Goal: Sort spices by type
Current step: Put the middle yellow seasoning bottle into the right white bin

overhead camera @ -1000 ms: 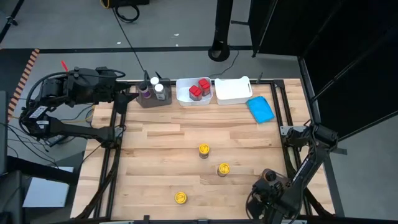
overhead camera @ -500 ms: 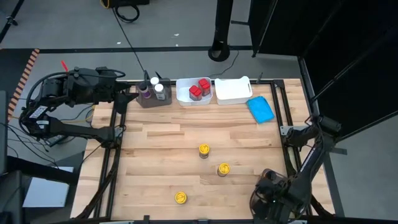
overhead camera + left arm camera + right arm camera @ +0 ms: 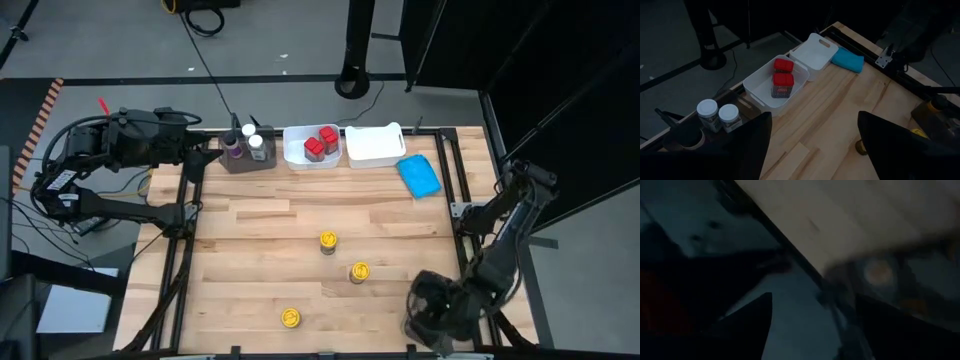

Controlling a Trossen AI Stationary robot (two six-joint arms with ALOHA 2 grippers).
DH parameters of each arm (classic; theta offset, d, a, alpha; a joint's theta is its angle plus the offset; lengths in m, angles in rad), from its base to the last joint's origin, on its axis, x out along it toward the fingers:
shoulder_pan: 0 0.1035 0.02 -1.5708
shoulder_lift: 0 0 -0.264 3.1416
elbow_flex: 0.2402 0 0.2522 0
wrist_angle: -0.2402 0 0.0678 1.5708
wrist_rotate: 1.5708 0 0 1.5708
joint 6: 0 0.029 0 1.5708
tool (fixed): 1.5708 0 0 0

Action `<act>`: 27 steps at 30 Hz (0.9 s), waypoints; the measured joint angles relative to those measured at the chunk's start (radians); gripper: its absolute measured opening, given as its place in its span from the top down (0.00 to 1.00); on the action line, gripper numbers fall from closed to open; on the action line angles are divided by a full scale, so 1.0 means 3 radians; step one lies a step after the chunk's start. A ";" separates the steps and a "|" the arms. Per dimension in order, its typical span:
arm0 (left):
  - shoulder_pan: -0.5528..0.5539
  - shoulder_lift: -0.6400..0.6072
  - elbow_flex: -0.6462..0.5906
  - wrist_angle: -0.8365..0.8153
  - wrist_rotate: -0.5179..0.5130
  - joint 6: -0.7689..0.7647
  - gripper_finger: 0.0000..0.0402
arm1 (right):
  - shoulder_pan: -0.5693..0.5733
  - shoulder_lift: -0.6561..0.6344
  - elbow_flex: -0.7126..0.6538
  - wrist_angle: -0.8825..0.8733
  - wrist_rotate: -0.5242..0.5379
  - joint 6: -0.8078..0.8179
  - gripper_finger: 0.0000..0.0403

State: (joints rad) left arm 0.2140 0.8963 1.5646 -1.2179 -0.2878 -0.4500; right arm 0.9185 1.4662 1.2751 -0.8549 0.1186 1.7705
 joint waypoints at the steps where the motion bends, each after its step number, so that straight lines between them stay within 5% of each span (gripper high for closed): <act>1: 0.0001 0.0000 0.0000 0.0000 -0.0001 0.0000 0.25 | -0.0071 -0.0031 0.0000 0.0043 0.0092 -0.0100 0.27; 6: 0.0000 0.0000 0.0000 0.0000 -0.0001 -0.0001 0.25 | -0.0489 -0.0095 0.0000 0.0407 0.0498 -0.0943 0.26; 12: -0.0001 -0.0001 0.0000 0.0000 0.0000 -0.0001 0.25 | -0.1026 0.0014 0.0000 0.0693 0.0557 -0.2138 0.25; 18: 0.0000 0.0000 0.0000 -0.0003 0.0000 -0.0002 0.25 | -0.1460 0.0278 0.0000 0.0678 0.0067 -0.2957 0.23; 27: 0.0000 0.0000 0.0000 -0.0024 0.0000 -0.0001 0.25 | -0.1801 0.0537 0.0000 0.0446 -0.0357 -0.3421 0.18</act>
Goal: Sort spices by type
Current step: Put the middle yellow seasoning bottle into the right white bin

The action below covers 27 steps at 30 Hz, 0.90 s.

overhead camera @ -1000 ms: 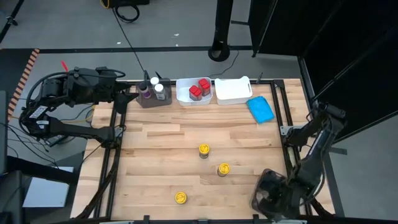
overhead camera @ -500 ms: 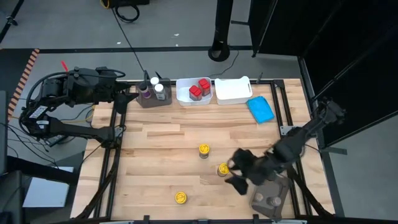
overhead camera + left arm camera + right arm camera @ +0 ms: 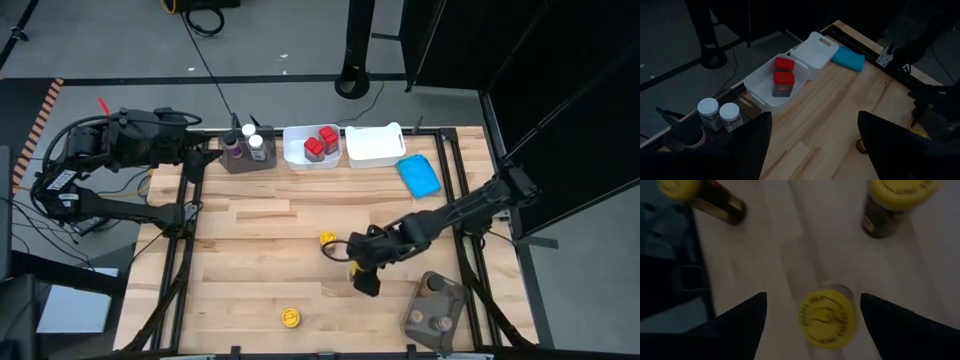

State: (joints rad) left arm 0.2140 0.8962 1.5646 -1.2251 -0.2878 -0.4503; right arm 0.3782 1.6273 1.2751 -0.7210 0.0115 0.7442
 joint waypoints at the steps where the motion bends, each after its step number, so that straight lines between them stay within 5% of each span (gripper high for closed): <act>1: 0.0000 0.0000 0.0000 0.0000 0.0000 0.0000 0.25 | -0.0020 0.0001 0.0000 -0.0058 -0.0013 -0.0018 0.18; 27: 0.0000 0.0000 0.0000 -0.0005 0.0001 0.0018 0.25 | 0.0030 0.0306 -0.0002 -0.0167 0.0067 -0.0162 0.13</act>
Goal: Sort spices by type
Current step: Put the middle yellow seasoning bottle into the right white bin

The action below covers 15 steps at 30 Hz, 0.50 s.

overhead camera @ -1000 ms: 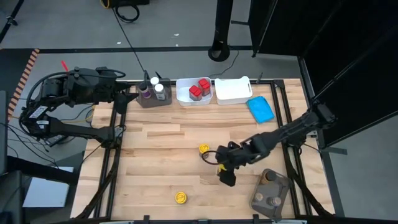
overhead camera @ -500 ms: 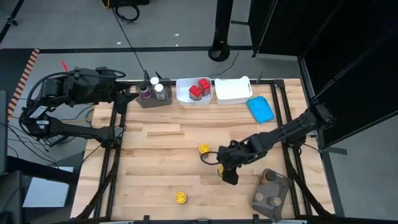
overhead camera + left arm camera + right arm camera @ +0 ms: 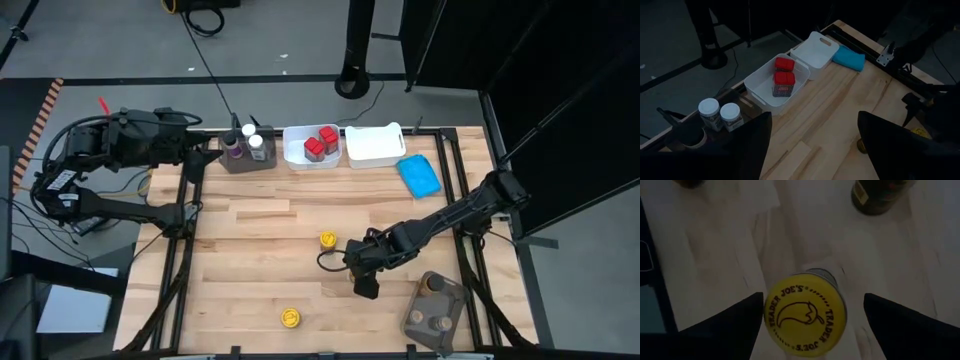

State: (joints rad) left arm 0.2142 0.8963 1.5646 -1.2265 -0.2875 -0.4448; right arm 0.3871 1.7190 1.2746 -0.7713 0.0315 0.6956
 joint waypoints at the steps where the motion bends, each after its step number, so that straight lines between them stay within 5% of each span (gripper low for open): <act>1: 0.0000 0.0000 0.0001 0.0001 -0.0001 0.0008 0.25 | -0.0003 0.0009 -0.0002 -0.0012 -0.0002 0.0000 0.13; 10: 0.0000 0.0000 0.0000 0.0001 -0.0001 0.0079 0.25 | -0.0014 0.0162 0.0000 0.0011 -0.0107 -0.0030 0.15; 15: -0.0001 0.0000 0.0000 0.0000 -0.0001 0.0086 0.25 | -0.0014 0.0233 -0.0001 -0.0007 -0.0100 -0.0032 0.26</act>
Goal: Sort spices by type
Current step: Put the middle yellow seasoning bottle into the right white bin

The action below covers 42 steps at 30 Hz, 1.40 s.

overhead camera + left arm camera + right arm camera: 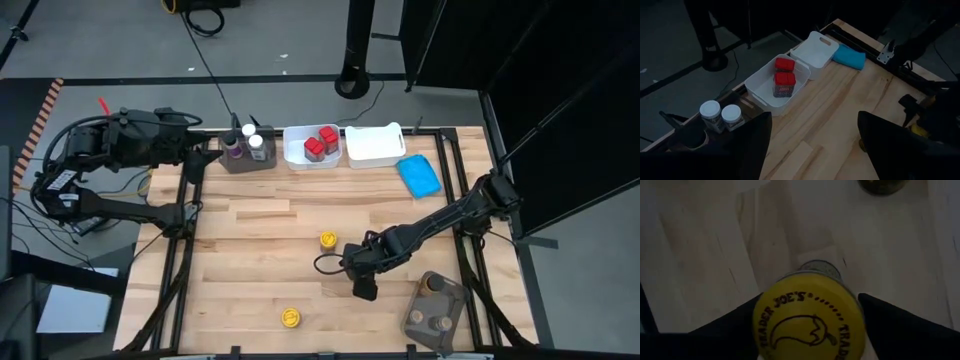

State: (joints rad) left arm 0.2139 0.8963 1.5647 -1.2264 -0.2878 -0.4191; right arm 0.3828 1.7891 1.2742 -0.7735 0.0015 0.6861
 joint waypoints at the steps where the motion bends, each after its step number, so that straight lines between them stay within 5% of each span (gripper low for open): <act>1: 0.0000 0.0000 0.0001 0.0000 0.0001 0.0004 0.25 | -0.0008 0.0007 0.0002 0.0008 0.0007 0.0002 0.29; 5: 0.0001 0.0000 0.0001 0.0000 0.0000 0.0074 0.25 | -0.0050 0.0008 0.0013 -0.0045 0.0028 0.0086 0.41; 13: 0.0001 0.0000 0.0001 0.0002 0.0000 0.0075 0.25 | -0.0123 0.0005 0.0048 -0.0112 0.0127 0.0195 0.41; 25: 0.0001 0.0000 0.0001 0.0003 0.0000 0.0074 0.25 | -0.0472 -0.0002 0.0561 -0.1061 0.0562 -0.0383 0.41; 33: 0.0001 0.0000 0.0001 0.0004 0.0000 0.0075 0.25 | -0.1095 -0.0221 0.0764 -0.1348 0.0660 -0.1032 0.41; 42: 0.0001 0.0000 0.0000 0.0005 -0.0001 0.0243 0.25 | -0.2230 -0.0654 0.0766 -0.1308 0.0937 -0.1363 0.41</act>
State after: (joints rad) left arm 0.2142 0.8963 1.5647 -1.2248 -0.2882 -0.3462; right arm -0.2861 1.5930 1.5040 -1.1660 0.2826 0.2773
